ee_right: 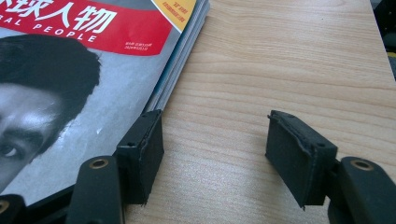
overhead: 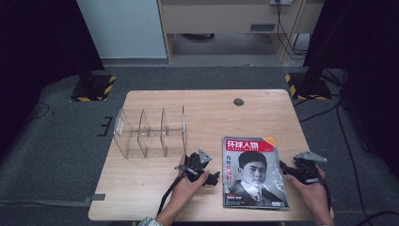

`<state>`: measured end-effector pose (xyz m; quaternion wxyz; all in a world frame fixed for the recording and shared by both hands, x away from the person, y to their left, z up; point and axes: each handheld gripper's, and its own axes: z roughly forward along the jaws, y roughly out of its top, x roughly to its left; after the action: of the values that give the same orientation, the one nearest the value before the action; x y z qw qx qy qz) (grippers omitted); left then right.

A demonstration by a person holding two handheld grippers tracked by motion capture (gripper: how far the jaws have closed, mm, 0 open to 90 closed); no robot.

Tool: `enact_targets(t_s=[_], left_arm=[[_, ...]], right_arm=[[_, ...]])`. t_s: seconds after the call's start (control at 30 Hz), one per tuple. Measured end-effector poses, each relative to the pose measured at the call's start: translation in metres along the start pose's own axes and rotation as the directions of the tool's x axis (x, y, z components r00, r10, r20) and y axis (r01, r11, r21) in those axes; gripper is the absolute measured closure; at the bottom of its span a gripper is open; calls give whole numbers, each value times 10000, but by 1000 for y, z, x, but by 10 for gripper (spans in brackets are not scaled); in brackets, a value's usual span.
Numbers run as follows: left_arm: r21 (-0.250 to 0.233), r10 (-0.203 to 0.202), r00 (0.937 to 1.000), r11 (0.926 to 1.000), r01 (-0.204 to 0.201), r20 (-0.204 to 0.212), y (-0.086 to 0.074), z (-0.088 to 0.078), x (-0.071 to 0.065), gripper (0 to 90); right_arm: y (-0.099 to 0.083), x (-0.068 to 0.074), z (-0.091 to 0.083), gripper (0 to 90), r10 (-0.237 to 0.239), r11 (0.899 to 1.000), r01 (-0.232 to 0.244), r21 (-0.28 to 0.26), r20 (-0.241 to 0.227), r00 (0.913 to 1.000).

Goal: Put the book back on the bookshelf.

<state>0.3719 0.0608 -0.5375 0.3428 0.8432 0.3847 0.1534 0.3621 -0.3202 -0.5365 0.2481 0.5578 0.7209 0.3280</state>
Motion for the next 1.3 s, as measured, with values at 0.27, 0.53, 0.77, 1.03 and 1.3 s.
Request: enact_targets(t_s=[0.27,0.53,0.77,1.03,1.3], left_arm=[[-114,74,9998,9999,-72,176,0,-1,-1,18],[-893,-135,9999,9959,136,17,5,-11,-9,62],[-1211,139,9936,9926,-2,1120,9,-18,-29,79],[-794,1137,9657,9921,-976,2335,8,-7,-63,130],[-407,1376,9676,9904,-1319,2116,6,1,-69,107]], right_arm=[[3,0,-5,355,154,9992,-153,-380,18,9999],[7,6,-13,358,163,9964,-181,-833,-218,9996],[9,10,-18,320,164,9937,-239,-1094,-692,9975],[7,35,-2,247,-586,9977,524,-438,-1544,9863],[5,38,6,216,-434,9990,441,-2,-1844,9819]])
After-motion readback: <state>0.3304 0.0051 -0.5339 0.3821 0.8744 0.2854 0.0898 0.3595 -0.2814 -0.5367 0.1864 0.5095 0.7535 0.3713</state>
